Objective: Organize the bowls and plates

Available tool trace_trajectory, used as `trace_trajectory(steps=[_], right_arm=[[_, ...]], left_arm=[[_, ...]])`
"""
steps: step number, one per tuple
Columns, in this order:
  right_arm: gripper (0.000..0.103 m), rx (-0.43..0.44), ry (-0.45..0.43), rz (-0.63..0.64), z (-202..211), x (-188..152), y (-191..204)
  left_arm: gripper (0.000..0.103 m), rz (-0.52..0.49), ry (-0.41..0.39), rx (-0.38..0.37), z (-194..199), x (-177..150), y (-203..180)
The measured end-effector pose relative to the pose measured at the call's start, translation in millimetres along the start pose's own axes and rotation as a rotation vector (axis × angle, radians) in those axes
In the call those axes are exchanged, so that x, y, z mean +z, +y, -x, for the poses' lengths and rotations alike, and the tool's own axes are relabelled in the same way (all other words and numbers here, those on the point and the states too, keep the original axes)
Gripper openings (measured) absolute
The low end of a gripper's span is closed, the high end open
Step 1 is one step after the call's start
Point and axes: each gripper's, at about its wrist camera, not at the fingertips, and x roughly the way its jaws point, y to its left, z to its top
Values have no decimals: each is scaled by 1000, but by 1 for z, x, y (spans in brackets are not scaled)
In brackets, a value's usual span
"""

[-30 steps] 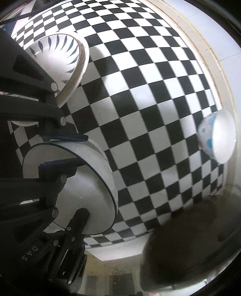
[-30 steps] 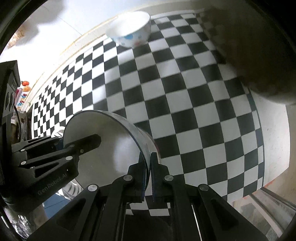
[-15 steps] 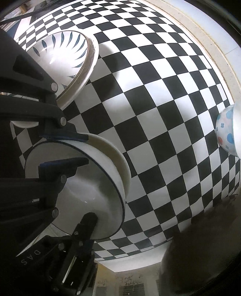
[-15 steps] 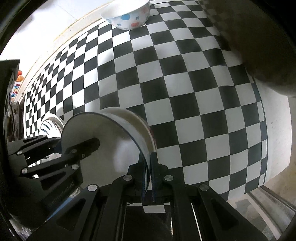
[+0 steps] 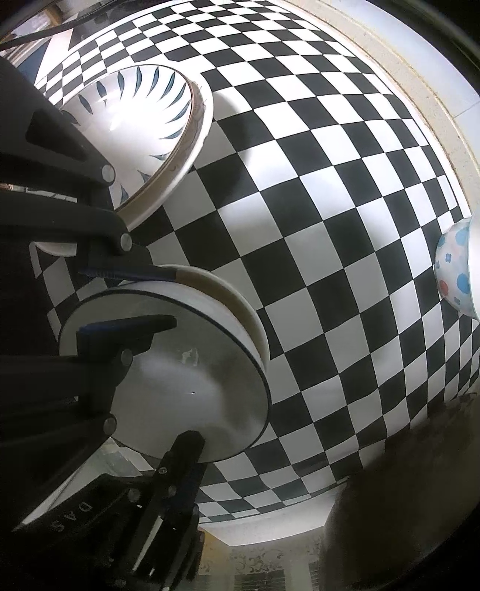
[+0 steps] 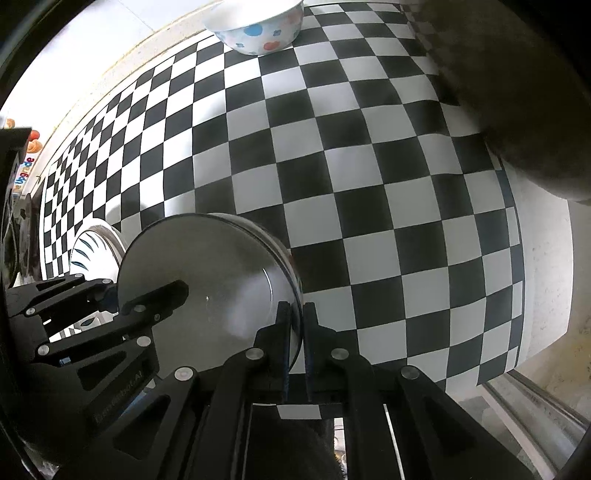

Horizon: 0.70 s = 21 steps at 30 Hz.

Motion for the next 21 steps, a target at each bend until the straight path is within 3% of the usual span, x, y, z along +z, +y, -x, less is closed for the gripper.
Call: trace_trajectory(steps=[7, 11, 16, 21], right_arm=[[9, -2, 22, 17, -5, 3, 3], [9, 4, 35, 26, -7, 4, 5], [9, 7, 44, 32, -6, 6, 6], [9, 45, -17, 3, 23, 23, -4]], left_arm=[[15, 26, 16, -15, 4, 0, 6], [15, 10, 7, 22, 8, -1, 7], [15, 18, 16, -3, 11, 0, 13], [16, 40, -75, -16, 44, 9, 27]])
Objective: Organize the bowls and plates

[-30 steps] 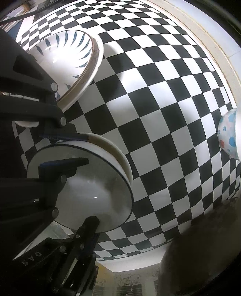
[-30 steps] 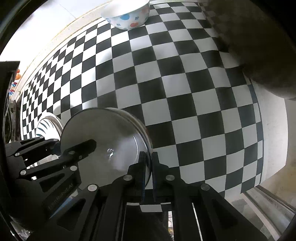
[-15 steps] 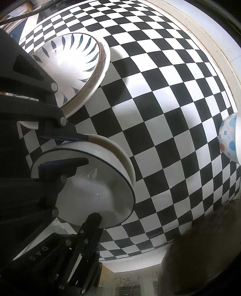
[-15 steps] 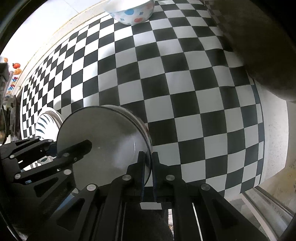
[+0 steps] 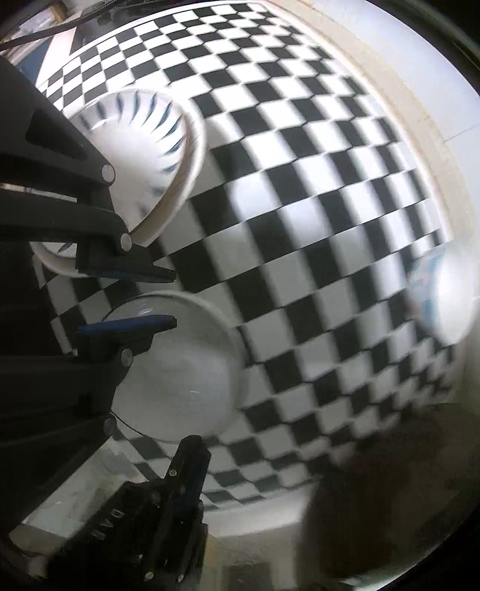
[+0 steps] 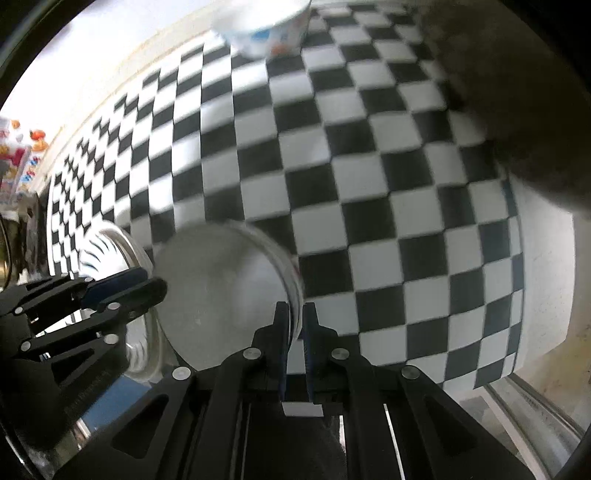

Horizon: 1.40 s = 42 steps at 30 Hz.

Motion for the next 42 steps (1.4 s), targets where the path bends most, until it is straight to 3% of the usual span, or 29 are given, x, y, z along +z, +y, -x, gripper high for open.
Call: trace_trajectory(steps=[4, 8, 12, 17, 23, 27, 32, 35, 42], right_arm=[[11, 5, -72, -12, 25, 34, 0], [42, 16, -145, -37, 38, 89, 2], [43, -5, -180, -48, 32, 149, 12], [43, -72, -168, -33, 8, 219, 24], [42, -131, -106, -20, -28, 265, 23], [40, -144, -77, -16, -44, 278, 18], [24, -159, -54, -25, -56, 286, 12], [12, -184, -49, -32, -59, 289, 8], [8, -157, -59, -18, -51, 288, 7]], left_arm=[[18, 69, -118, -32, 36, 37, 21], [22, 166, -171, -89, 46, 93, 50], [22, 239, -183, -116, 37, 145, 73], [22, 284, -154, -167, 13, 201, 89], [22, 272, -56, -183, -29, 240, 92], [22, 250, -2, -180, -54, 253, 89], [22, 241, 16, -180, -70, 265, 85], [9, 221, 14, -159, -75, 266, 84], [8, 208, 8, -127, -77, 265, 78]])
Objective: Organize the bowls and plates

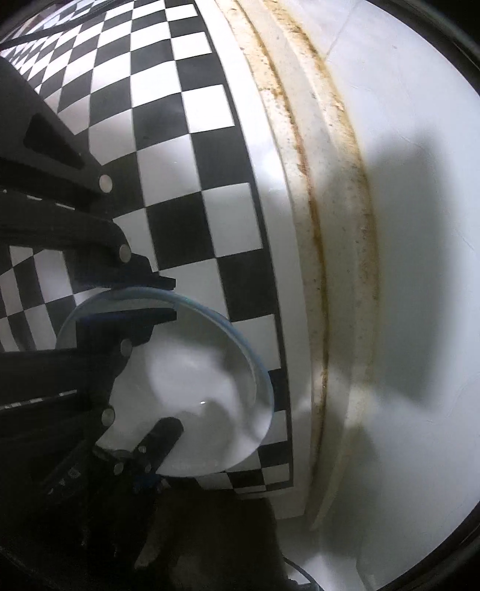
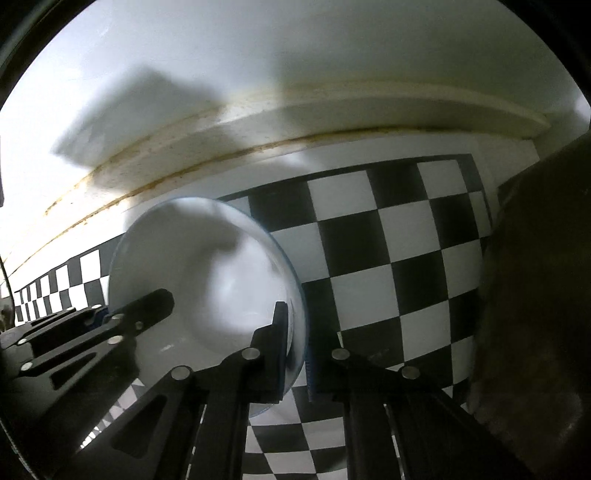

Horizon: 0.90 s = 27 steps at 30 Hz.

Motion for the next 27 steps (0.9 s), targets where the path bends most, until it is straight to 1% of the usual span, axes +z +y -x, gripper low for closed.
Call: trace_trajectory(steps=[4, 6, 13, 14, 15, 17, 19, 23, 27], right_arm=[[8, 12, -11, 12, 12, -6, 4], [8, 21, -14, 14, 16, -7, 5], [8, 50, -55, 28, 48, -35, 13], [8, 55, -65, 33, 55, -41, 14], [8, 59, -73, 34, 62, -47, 13], [8, 70, -88, 34, 79, -61, 10], [8, 76, -103, 37, 86, -73, 13], [8, 87, -140, 40, 113, -107, 12], [8, 97, -169, 29, 133, -141, 8]], left_arm=[[8, 8, -15, -6, 10, -7, 3], [8, 5, -25, 3, 17, -12, 3], [8, -14, -70, 16, 49, -41, 2], [8, -22, -77, 21, 56, -47, 1], [8, -31, -95, 10, 61, -52, 1], [8, -46, -110, 19, 74, -65, -2], [8, -51, -122, 19, 85, -77, -3], [8, -79, -149, 22, 111, -108, -3], [8, -110, -169, 17, 128, -138, -8]])
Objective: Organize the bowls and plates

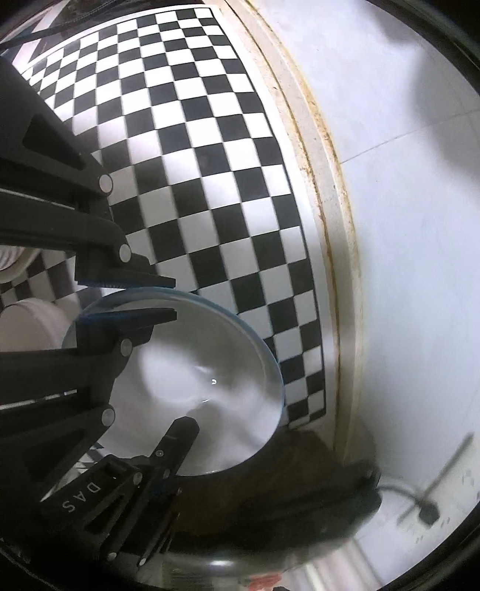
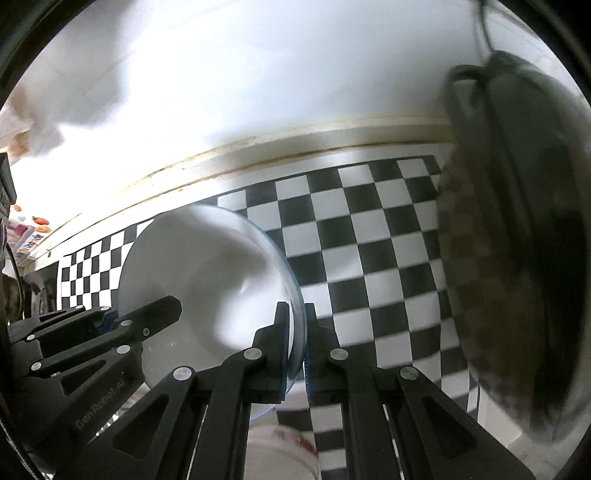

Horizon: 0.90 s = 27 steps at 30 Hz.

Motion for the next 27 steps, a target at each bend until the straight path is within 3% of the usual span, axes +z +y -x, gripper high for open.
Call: trace_trajectory(steps=[13, 19, 27], right_arm=[[8, 1, -51, -28, 64, -111, -10], [8, 1, -28, -28, 58, -142, -13], [8, 2, 52, -42, 22, -169, -20]], left_arm=[[8, -103, -14, -25, 29, -82, -29], [8, -138, 27, -31, 25, -115, -35], [8, -155, 115, -13, -10, -146, -36]])
